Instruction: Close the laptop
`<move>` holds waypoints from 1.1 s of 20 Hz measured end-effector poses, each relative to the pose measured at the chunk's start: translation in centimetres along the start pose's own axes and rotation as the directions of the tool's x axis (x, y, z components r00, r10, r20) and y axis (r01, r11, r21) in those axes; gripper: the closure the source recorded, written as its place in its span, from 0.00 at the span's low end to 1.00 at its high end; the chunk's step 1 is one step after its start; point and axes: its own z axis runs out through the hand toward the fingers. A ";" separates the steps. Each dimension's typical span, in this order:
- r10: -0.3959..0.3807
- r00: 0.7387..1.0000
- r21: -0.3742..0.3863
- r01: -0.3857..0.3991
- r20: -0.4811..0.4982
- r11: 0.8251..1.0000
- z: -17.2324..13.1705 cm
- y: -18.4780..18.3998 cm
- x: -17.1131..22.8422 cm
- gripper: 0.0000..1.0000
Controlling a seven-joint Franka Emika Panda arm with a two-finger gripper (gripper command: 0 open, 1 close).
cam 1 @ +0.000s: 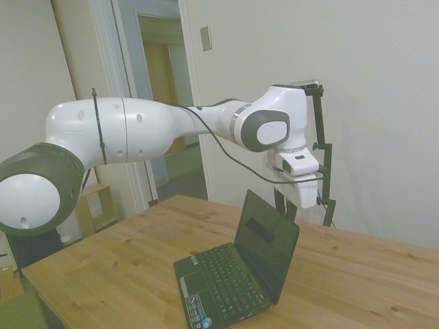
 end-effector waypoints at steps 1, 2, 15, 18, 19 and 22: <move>0.003 1.000 0.000 -0.003 -0.001 1.000 0.0 0.2 0.3 1.00; 0.006 1.000 0.001 -0.006 -0.001 1.000 -0.1 0.3 0.5 1.00; -0.058 0.998 0.022 0.058 0.006 0.998 0.3 -2.3 -1.9 1.00; -0.083 0.996 0.022 0.083 0.013 0.996 0.5 -3.3 -3.6 1.00; -0.089 0.996 0.021 0.088 0.015 0.996 0.6 -3.6 -4.2 1.00; -0.102 0.995 0.020 0.102 0.020 0.995 0.7 -4.3 -6.1 1.00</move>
